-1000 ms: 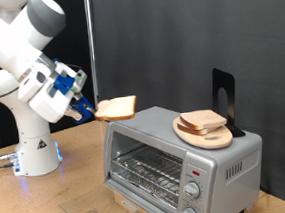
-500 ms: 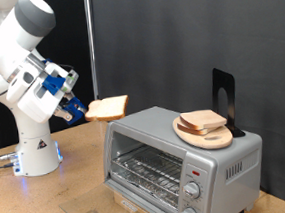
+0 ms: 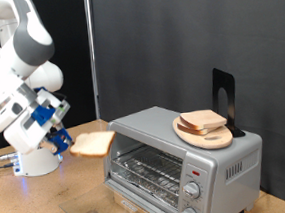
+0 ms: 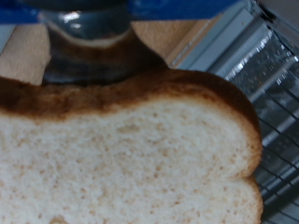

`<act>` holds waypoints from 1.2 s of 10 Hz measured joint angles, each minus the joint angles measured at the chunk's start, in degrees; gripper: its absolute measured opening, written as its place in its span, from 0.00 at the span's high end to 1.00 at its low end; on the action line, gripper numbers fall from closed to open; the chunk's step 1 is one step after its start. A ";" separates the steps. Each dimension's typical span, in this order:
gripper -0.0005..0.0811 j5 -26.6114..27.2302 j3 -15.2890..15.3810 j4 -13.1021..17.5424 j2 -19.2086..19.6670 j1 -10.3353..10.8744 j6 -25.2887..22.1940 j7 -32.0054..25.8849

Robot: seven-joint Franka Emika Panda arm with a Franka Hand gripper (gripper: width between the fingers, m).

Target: Make a piece of toast with the oven

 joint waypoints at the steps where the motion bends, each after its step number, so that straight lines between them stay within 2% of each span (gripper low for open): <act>1: 0.40 2.49 -0.19 0.46 2.91 0.24 0.46 -2.11; 3: 0.40 7.29 -0.21 2.19 8.22 0.82 1.23 -5.32; 6: 0.40 11.18 0.36 5.49 14.93 1.47 3.31 -8.18; 9: 0.40 8.88 0.61 5.90 15.04 1.50 1.62 -8.77; 12: 0.40 6.20 3.47 9.81 17.49 2.89 1.97 -7.91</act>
